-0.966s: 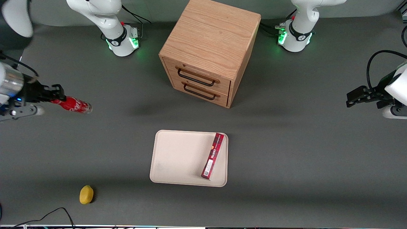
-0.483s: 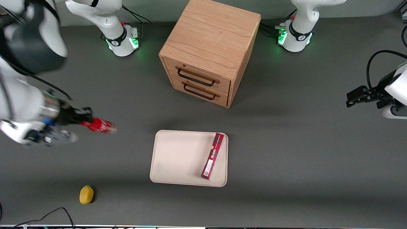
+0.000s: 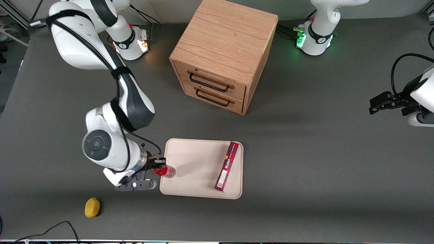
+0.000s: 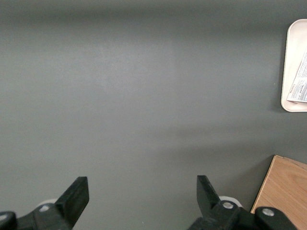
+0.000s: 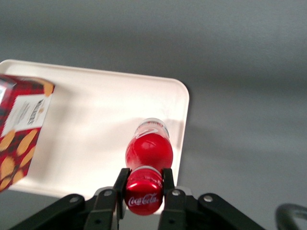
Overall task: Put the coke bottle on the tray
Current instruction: 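Lower the bottle onto the tray beside the red box and open the right gripper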
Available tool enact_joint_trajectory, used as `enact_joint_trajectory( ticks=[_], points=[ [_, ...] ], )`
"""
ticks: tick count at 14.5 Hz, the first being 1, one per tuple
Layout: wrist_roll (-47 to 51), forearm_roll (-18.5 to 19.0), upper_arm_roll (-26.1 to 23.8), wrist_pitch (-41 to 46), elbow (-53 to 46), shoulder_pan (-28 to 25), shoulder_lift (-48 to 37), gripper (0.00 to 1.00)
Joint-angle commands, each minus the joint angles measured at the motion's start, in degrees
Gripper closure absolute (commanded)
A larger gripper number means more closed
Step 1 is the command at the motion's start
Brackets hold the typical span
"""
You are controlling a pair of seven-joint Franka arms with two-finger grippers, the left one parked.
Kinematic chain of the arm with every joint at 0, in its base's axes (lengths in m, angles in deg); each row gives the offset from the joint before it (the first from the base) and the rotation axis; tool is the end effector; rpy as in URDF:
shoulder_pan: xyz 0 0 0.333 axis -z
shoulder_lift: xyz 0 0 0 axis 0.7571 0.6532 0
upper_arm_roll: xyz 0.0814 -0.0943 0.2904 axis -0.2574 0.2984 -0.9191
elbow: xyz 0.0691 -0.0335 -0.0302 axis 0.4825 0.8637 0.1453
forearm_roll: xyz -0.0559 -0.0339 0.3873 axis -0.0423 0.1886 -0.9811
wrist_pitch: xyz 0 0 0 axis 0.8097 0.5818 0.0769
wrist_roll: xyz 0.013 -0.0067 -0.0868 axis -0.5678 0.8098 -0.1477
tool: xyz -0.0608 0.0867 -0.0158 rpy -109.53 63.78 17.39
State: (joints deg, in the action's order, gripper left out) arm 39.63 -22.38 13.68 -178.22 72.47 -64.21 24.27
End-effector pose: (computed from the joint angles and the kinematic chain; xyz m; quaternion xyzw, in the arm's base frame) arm 0.7252 0.2625 0.3600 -0.9994 -0.0167 -0.0046 0.0303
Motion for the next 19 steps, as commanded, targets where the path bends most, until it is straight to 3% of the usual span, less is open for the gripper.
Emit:
enact_joint_trajectory(
  ticks=[1, 3, 5, 6, 7, 8, 11, 14, 19],
  points=[
    [1.46, 1.07, 1.26, -1.72, -1.73, -1.09, 1.30, 1.00],
    [1.37, 1.34, 1.35, -3.48, 0.20, -1.00, 1.30, 1.00],
    [1.37, 1.43, 1.35, -5.16, 1.26, -0.74, 1.30, 0.42],
    [1.37, 1.43, 1.35, -5.25, 1.26, -0.74, 1.21, 0.33],
    [1.37, 1.52, 1.35, -5.25, 1.35, -0.65, 1.03, 0.06],
    [1.37, 1.61, 1.35, -5.16, 1.53, -0.47, 0.86, 0.00],
    [-0.38, 1.52, 0.74, -2.63, 6.77, 1.36, -4.12, 0.00],
    [-7.13, 0.73, 0.13, 1.68, 19.94, 4.79, -17.20, 0.00],
    [-15.13, -1.47, -7.07, 8.18, 42.27, 19.27, -43.47, 0.00]
  ],
)
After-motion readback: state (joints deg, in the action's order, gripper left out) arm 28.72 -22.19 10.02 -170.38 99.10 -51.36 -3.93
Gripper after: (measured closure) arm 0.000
